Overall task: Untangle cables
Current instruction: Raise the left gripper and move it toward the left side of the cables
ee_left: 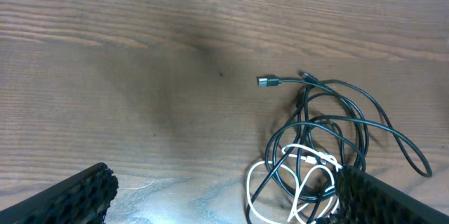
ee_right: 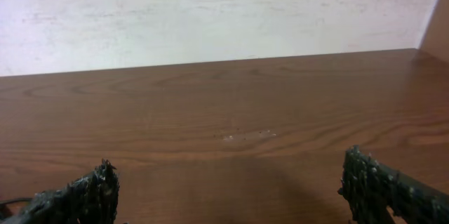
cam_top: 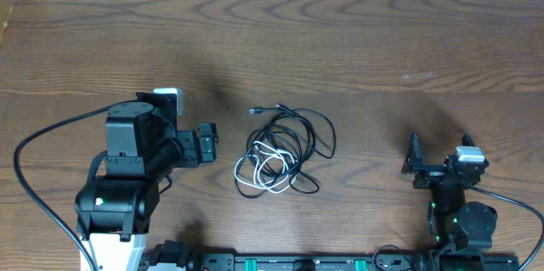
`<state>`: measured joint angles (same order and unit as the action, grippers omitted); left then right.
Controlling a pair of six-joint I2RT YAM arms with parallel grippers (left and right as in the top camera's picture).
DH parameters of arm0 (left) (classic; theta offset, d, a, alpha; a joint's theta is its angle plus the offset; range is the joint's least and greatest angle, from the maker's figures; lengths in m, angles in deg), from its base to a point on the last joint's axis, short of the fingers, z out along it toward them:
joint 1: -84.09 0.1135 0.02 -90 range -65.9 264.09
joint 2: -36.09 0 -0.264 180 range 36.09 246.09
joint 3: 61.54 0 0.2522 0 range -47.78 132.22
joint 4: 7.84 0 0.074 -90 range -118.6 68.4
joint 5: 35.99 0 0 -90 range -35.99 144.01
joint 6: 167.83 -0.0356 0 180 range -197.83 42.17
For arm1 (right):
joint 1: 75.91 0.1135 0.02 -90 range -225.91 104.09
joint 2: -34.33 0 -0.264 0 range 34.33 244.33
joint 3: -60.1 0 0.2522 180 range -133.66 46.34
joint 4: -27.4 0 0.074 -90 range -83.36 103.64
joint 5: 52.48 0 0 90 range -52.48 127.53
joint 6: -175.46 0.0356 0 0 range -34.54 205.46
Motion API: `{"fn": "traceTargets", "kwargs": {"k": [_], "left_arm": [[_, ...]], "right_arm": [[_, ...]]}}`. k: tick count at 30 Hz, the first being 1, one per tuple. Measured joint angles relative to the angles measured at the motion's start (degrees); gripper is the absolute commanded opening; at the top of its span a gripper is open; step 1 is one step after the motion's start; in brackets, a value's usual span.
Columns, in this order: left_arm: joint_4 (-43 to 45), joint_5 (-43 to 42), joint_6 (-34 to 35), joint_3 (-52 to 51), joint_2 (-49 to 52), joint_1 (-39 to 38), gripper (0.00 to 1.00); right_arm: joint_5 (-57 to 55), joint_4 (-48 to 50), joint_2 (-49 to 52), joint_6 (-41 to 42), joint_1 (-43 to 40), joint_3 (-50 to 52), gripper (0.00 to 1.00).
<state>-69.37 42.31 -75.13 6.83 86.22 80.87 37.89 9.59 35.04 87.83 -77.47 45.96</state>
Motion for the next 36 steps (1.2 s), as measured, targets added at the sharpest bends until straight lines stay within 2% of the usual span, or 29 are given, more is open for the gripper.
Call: {"fn": "traceTargets", "kwargs": {"k": [12, 27, 36], "left_arm": [[0.3, 0.0, 0.0, 0.0, 0.4, 0.0, 1.0], [0.2, -0.5, 0.0, 0.0, 7.1, -0.3, 1.0], [0.4, 0.5, -1.4, 0.0, 8.7, -6.7, 1.0]], "right_arm": [[0.0, 0.0, 0.0, 0.0, 0.0, 0.0, 0.99], [0.0, 0.0, 0.0, 0.0, 0.0, 0.0, 0.99], [0.0, 0.0, 0.0, 0.0, 0.0, 0.0, 0.99]]}}
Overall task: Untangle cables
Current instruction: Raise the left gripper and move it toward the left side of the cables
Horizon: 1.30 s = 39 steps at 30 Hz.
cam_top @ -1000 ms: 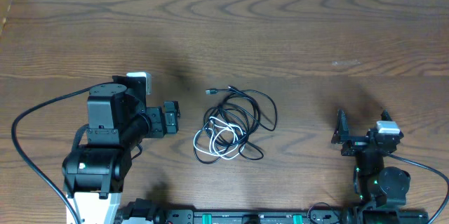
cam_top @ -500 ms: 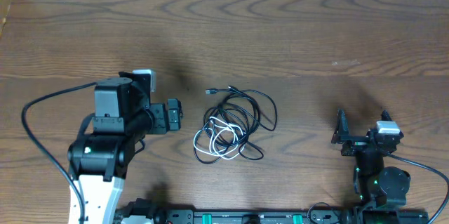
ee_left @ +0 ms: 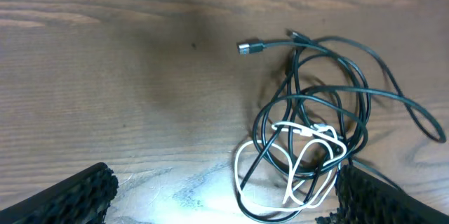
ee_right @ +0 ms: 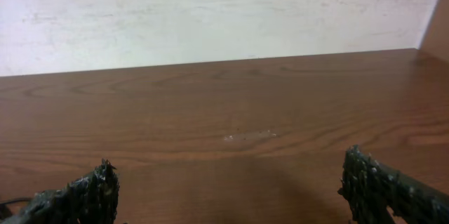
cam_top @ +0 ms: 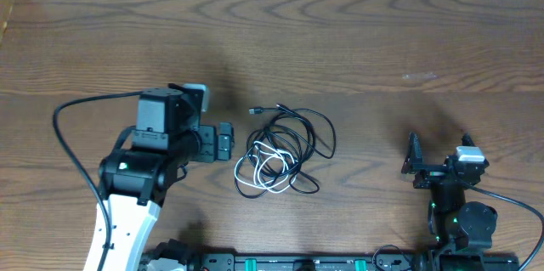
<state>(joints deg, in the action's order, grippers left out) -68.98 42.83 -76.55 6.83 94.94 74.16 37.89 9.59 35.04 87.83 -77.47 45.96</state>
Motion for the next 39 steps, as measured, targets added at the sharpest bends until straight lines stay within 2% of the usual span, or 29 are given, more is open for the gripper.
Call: {"fn": "traceTargets", "kwargs": {"k": [21, 39], "left_arm": [[0.0, 1.5, -0.1, 0.0, 3.1, -1.8, 1.0], [0.0, 0.5, -0.1, 0.0, 11.6, -1.8, 1.0]], "right_arm": [[0.0, 0.0, 0.0, 0.0, 0.0, 0.0, 0.99], [0.0, 0.0, 0.0, 0.0, 0.0, 0.0, 0.99]]}}
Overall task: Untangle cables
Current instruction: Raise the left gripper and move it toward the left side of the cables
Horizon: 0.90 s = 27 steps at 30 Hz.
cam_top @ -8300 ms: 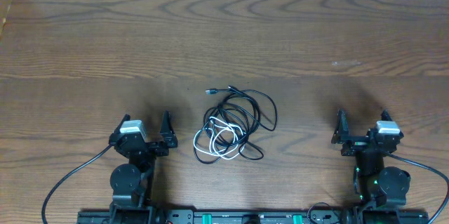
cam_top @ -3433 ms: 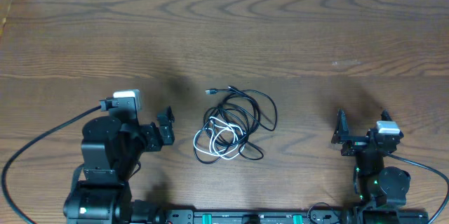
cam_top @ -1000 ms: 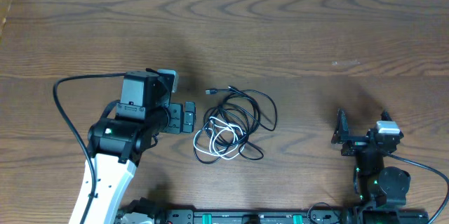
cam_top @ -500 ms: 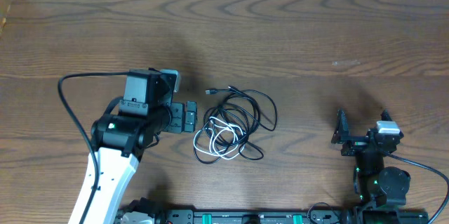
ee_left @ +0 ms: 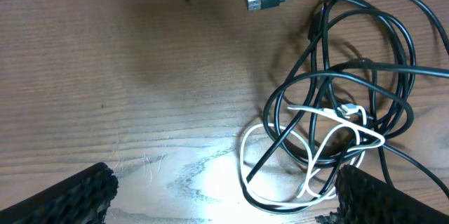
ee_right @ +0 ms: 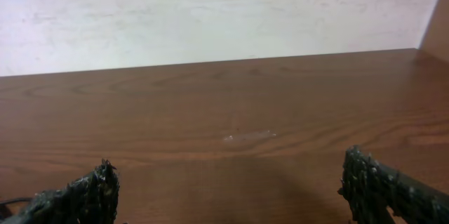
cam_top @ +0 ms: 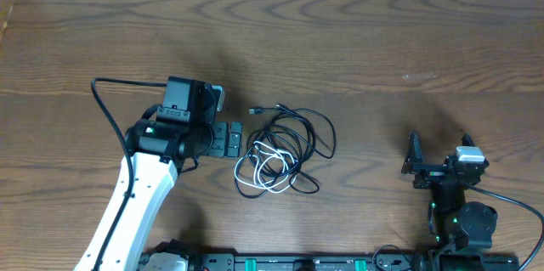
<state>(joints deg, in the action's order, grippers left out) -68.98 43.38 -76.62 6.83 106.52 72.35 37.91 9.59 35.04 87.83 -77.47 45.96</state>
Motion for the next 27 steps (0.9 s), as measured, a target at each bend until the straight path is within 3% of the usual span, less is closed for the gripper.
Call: {"fn": "traceTargets", "kwargs": {"k": [27], "left_arm": [[-0.3, 0.0, 0.0, 0.0, 3.4, 0.0, 1.0]], "right_arm": [[0.0, 0.0, 0.0, 0.0, 0.0, 0.0, 0.99]]}}
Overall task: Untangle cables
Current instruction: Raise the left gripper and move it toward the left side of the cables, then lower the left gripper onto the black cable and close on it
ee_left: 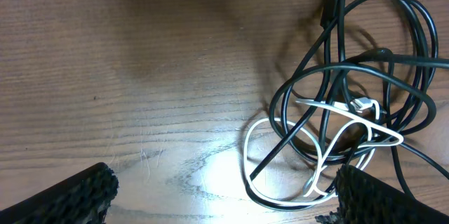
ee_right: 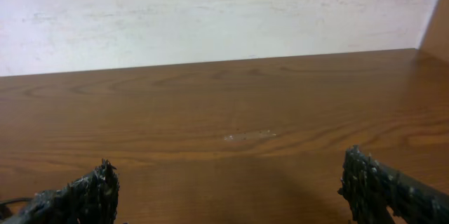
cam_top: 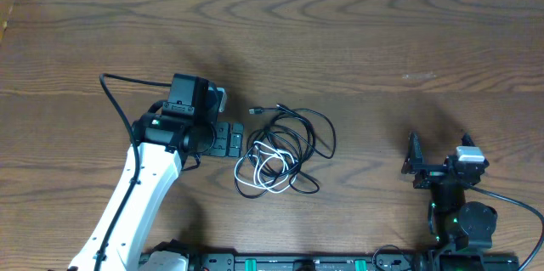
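A black cable and a white cable lie tangled in one heap at the middle of the wooden table. The black cable's plug points left. My left gripper stands open just left of the heap. In the left wrist view the white loops lie between the spread fingers, and the plug shows at the top. My right gripper rests open at the table's right front, nothing between its fingers.
The wall stands behind the table's far edge. A light scuff mark shows on the wood at the back right. The arm bases and a black rail sit along the front edge.
My left gripper has edged slightly further towards the cable heap, so the heap sits a little lower and larger in its wrist view. The right arm has not moved.
My left gripper stood open well left of the heap. At each later moment it was nearer to the tangle, still open, and now it is right beside it. The cables have kept their shape, and the right gripper has stayed parked.
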`<state>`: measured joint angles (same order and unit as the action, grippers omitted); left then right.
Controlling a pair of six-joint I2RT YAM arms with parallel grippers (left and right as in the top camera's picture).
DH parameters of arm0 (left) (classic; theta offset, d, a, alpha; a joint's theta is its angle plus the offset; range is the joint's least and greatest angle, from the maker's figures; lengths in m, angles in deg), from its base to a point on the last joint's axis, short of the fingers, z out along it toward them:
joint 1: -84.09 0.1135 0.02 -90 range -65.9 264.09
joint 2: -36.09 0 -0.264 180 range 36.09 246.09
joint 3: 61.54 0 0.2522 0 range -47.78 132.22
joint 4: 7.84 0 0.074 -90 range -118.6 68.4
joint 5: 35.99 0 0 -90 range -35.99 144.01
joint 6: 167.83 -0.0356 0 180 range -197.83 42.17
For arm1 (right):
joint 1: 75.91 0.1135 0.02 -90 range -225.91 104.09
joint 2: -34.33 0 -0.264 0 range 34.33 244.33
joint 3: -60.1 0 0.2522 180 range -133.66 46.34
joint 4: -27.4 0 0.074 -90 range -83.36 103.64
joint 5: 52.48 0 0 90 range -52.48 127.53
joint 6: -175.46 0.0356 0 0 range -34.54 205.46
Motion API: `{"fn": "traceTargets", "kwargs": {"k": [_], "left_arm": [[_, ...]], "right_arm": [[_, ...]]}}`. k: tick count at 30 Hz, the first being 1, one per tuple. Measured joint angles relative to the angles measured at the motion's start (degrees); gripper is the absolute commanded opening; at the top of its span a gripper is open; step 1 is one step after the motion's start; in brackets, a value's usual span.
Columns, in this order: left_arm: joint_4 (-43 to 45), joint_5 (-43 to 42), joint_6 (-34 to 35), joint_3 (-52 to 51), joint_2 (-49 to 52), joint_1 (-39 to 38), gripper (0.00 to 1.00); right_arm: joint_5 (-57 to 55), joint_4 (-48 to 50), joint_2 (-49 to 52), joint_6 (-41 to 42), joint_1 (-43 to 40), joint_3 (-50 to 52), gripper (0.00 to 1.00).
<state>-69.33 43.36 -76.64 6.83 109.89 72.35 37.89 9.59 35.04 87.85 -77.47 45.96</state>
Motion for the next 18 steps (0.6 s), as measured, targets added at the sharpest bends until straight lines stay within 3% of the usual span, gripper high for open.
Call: {"fn": "traceTargets", "kwargs": {"k": [18], "left_arm": [[0.0, -1.3, 0.0, 0.0, 0.0, 0.0, 1.0]], "right_arm": [[0.0, 0.0, 0.0, 0.0, 0.0, 0.0, 0.99]]}}
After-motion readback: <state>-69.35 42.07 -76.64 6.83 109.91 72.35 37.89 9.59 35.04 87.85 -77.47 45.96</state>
